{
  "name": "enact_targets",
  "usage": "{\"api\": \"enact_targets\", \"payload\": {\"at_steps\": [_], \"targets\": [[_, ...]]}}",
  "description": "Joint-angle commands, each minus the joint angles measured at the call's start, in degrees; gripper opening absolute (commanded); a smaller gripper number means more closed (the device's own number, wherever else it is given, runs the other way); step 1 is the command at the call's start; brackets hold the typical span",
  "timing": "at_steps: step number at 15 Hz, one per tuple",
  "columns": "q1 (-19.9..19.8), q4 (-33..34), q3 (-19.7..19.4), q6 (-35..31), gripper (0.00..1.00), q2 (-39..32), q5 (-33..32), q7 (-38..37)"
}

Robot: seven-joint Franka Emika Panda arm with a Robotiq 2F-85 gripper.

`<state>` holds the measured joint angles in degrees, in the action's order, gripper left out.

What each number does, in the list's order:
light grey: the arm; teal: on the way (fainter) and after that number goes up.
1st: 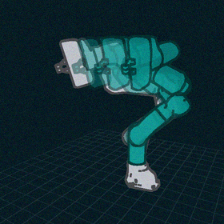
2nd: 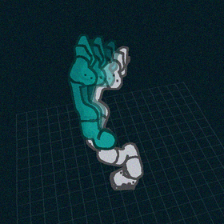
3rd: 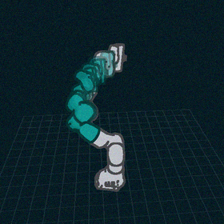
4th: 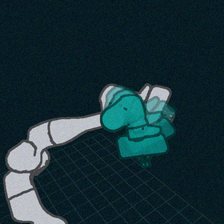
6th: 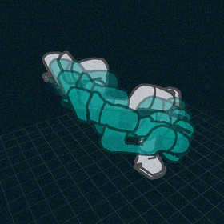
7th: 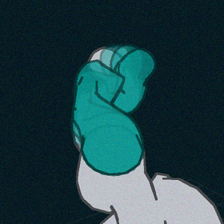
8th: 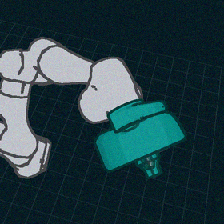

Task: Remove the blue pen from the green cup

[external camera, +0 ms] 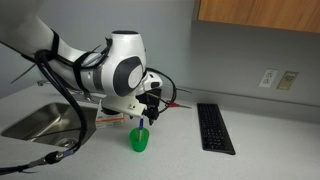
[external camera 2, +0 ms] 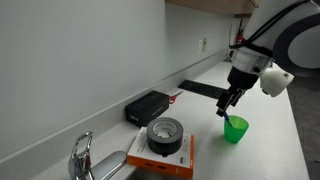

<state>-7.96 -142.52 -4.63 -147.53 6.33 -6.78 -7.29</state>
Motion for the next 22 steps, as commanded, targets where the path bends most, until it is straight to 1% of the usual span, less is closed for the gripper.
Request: {"api": "enact_targets", "payload": {"at_steps": [1,2,3,5,6,7,9,12,14,15,16,18,21,22], "targets": [[-0.3,0.0,0.5,-3.9,1.0,-1.7,-4.4,-4.9],[-0.2,-0.1,0.5,-3.8,0.96,-1.8,-5.1,-5.5],[-0.1,-0.4,0.5,-3.3,0.74,-1.6,-5.5,-6.0],[0.2,-1.0,0.6,-3.2,0.69,-0.9,-5.7,-6.2],[0.2,-1.0,0.7,-3.3,0.62,-0.9,-5.9,-6.4],[0.3,-1.0,0.8,-3.2,0.53,-0.8,-5.9,-6.4],[0.3,-0.9,0.8,-3.7,0.38,-1.0,-5.8,-6.4],[0.1,-0.9,0.9,-3.0,0.14,-0.8,-6.4,-7.0],[-0.1,-1.5,0.8,-2.5,0.01,0.5,-7.1,-7.2],[-0.3,-1.9,0.6,-1.9,0.0,1.7,-7.5,-7.2],[-0.4,-2.3,0.6,-1.5,0.03,2.8,-7.7,-7.1],[-0.6,-3.5,0.4,-1.1,0.04,6.6,-6.9,-6.3],[-1.0,-5.8,0.6,0.1,0.04,14.5,-5.9,-4.8],[-1.5,-6.0,1.0,0.7,0.04,16.9,-6.5,-5.2]]}}
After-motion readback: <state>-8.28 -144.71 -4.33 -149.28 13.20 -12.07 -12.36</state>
